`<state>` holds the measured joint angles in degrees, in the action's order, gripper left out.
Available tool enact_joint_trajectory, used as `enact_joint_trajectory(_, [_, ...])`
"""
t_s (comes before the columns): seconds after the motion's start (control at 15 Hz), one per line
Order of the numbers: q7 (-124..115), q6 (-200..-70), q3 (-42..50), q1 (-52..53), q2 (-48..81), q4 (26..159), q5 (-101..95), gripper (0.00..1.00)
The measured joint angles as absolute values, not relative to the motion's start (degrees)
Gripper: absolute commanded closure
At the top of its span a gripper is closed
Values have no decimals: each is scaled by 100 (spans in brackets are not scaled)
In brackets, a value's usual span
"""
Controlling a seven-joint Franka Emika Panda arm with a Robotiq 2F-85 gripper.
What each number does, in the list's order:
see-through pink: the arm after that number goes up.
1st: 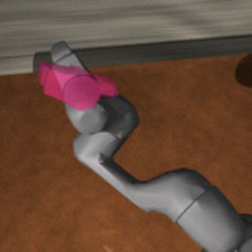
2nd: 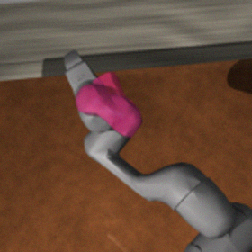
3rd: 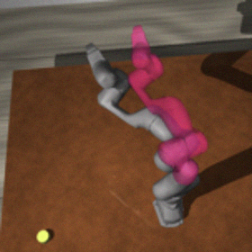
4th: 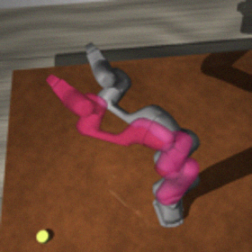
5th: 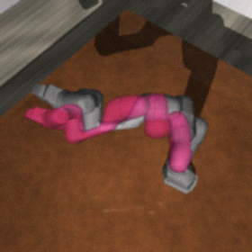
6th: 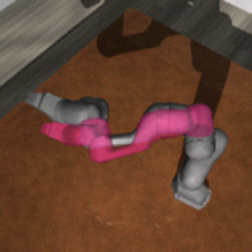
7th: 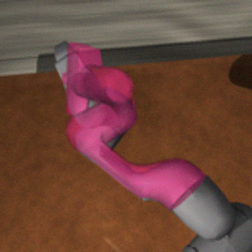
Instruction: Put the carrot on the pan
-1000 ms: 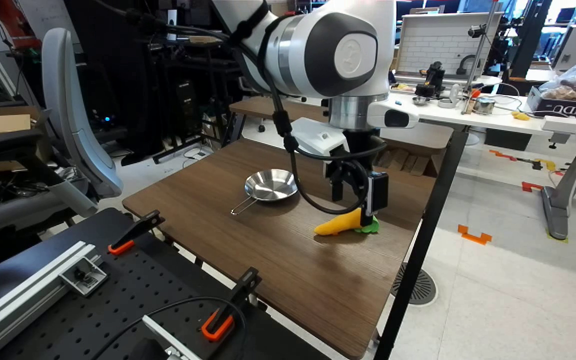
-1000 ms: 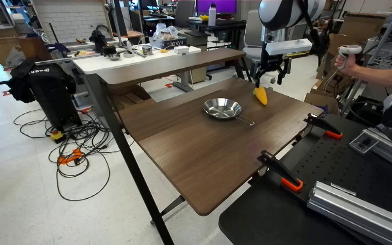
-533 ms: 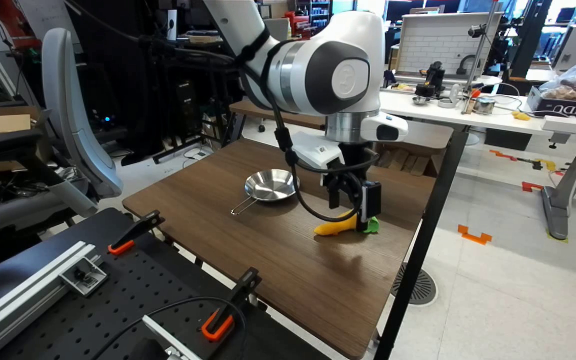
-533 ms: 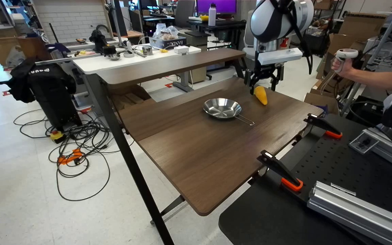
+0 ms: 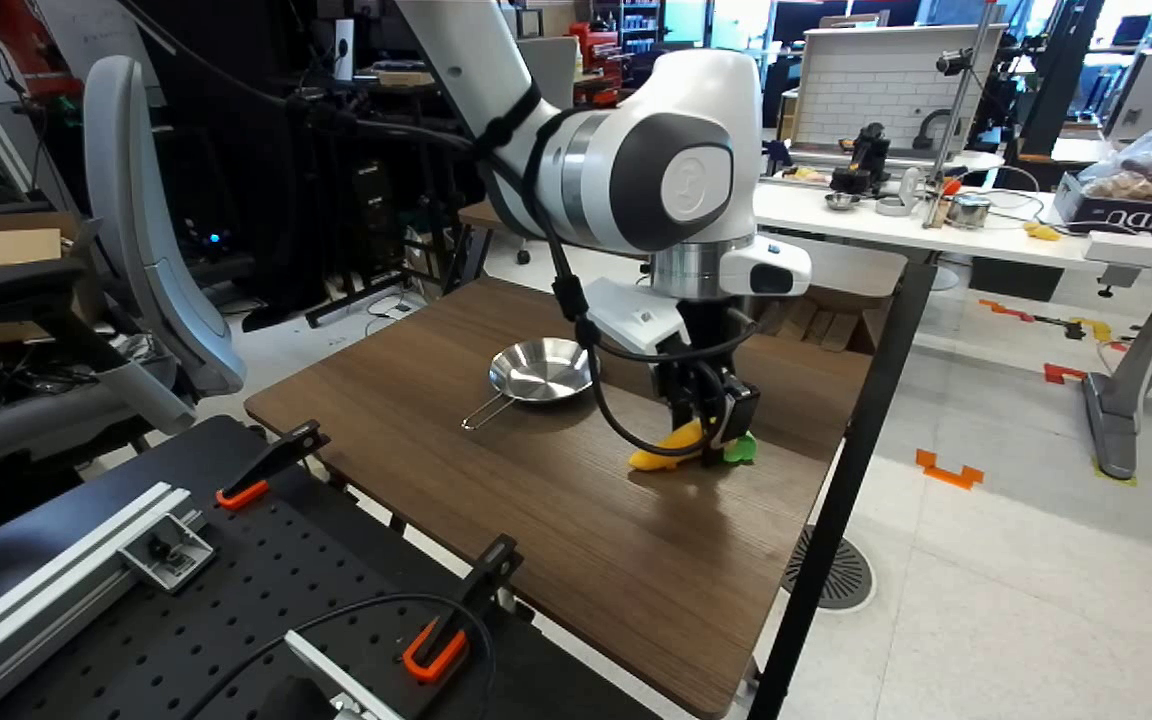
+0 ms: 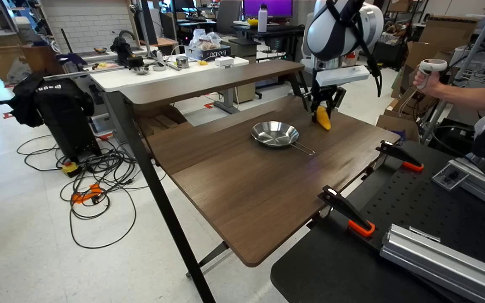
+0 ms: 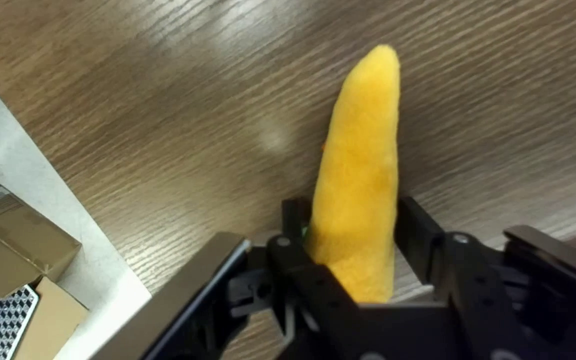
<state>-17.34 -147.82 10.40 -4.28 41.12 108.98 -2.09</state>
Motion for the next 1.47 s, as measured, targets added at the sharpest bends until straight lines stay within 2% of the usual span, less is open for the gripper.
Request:
enact_joint_trajectory(0.13, [-1734, -14791, 1041, -421, 4112, 10883, -209, 96])
enact_joint_trajectory(0.2, [-1734, -14793, 1042, -417, 4112, 10881, -209, 98])
enact_joint_trajectory(0.33, [-1734, -14798, 1042, -403, 4111, 10874, -209, 96])
enact_joint_trajectory(0.4, [-1733, -14798, 1042, -395, 4108, 10873, -209, 99])
enact_joint_trajectory(0.87, [-1725, -14798, 1042, -206, 3936, 10935, -209, 97])
enact_joint_trajectory(1.47, [-1626, -14690, 891, 368, 2895, 11580, -274, 97])
